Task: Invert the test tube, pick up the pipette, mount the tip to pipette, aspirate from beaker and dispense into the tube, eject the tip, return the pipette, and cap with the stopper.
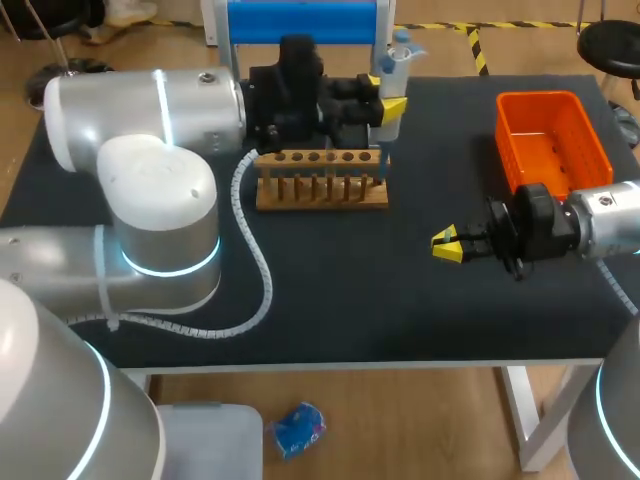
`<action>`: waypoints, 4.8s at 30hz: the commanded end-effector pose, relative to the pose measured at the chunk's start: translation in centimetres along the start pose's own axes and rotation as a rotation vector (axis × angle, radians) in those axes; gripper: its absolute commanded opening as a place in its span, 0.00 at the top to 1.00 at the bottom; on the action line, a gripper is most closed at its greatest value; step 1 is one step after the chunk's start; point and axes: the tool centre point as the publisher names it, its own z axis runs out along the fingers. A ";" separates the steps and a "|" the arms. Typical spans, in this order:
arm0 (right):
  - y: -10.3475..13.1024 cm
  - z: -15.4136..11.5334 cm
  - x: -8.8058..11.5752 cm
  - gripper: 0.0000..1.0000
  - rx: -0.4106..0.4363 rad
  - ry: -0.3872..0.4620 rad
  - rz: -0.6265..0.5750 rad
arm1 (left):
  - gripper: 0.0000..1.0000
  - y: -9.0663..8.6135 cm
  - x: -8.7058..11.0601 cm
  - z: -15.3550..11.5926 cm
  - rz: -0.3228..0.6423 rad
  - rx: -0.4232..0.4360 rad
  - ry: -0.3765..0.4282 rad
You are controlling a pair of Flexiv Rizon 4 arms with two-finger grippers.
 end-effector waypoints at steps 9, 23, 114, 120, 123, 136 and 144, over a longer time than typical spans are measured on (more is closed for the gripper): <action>0.0 0.0 0.1 1.00 0.002 0.000 0.000 | 1.00 -0.4 0.9 0.0 0.002 -0.012 -0.012; 0.1 4.4 -3.6 1.00 -0.035 0.015 -0.021 | 1.00 -0.4 0.9 0.0 0.002 -0.012 -0.012; 4.1 7.6 -6.3 1.00 -0.061 0.070 -0.117 | 1.00 -0.4 0.9 0.0 0.002 -0.012 -0.012; 3.8 7.8 -6.3 1.00 -0.056 0.075 -0.113 | 1.00 -0.4 0.9 0.0 0.002 -0.012 -0.012; 3.6 7.9 -6.3 1.00 -0.054 0.078 -0.108 | 1.00 -0.4 0.9 0.0 0.002 -0.012 -0.012; 3.3 8.1 -6.9 1.00 -0.056 0.078 -0.090 | 1.00 -0.4 0.9 0.0 0.002 -0.012 -0.012; 3.0 8.1 -7.3 1.00 -0.066 0.079 -0.076 | 1.00 -0.4 0.9 0.0 0.002 -0.012 -0.012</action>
